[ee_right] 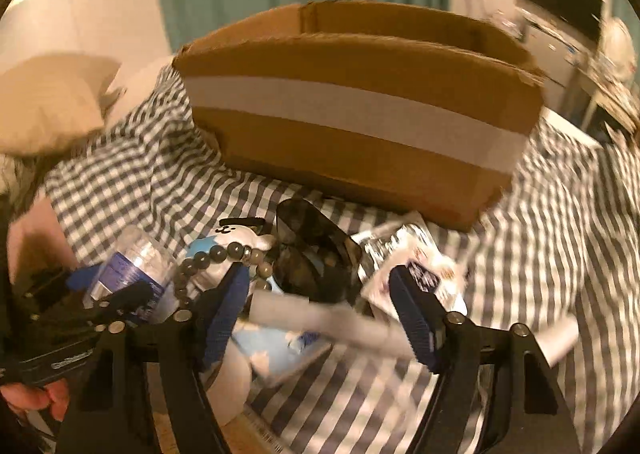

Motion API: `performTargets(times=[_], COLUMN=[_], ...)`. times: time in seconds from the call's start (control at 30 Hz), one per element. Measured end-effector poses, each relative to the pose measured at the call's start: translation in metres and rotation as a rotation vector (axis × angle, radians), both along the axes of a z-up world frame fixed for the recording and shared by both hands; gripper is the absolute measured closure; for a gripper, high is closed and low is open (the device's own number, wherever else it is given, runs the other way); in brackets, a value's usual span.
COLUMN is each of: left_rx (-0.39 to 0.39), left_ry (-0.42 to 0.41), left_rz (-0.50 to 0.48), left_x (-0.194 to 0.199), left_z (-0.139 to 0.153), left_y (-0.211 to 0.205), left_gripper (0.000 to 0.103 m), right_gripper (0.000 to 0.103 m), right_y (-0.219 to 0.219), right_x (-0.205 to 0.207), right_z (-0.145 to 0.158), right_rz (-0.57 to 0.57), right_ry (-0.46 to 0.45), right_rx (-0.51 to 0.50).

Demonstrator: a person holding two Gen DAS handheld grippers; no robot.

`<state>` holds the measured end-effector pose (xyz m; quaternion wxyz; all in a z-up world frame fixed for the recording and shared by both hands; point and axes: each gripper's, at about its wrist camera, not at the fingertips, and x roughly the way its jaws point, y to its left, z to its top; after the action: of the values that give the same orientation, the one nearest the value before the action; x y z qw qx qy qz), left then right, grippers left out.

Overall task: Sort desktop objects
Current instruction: 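Grasp the clear cotton-swab tub with the left gripper while the right gripper grasps the black eyeglass case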

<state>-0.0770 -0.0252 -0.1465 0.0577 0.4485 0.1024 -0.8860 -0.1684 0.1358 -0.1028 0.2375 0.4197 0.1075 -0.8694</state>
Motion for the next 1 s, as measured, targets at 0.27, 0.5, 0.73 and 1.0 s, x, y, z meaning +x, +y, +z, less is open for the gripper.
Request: performTargets(times=[0.27,0.5,0.73,1.0], left_rx=[-0.070,-0.007,-0.037,-0.130], left_ry=[0.010,-0.016,-0.002,0.081], left_rz=[-0.021,-0.004,-0.006,-0.048], left_x=[-0.014,-0.028,-0.026,-0.012], left_z=[-0.006,-0.016,-0.011,0.015], left_y=[0.006,-0.003,0.000,0.018], left_gripper=[0.040,0.040,0.040,0.040], right_gripper=[0.046,0.058,0.062,0.064], right_y=[-0.021,-0.026,-0.012,0.005], right_x=[-0.027,-0.025,-0.008,0.014], right_z=[-0.021,-0.030,-0.018,0.012], right_rz=[0.082,0.114,0.048,-0.021], right_ry=[0.001,-0.035,-0.005,0.069], right_rx=[0.095,0.076,0.064,0.050])
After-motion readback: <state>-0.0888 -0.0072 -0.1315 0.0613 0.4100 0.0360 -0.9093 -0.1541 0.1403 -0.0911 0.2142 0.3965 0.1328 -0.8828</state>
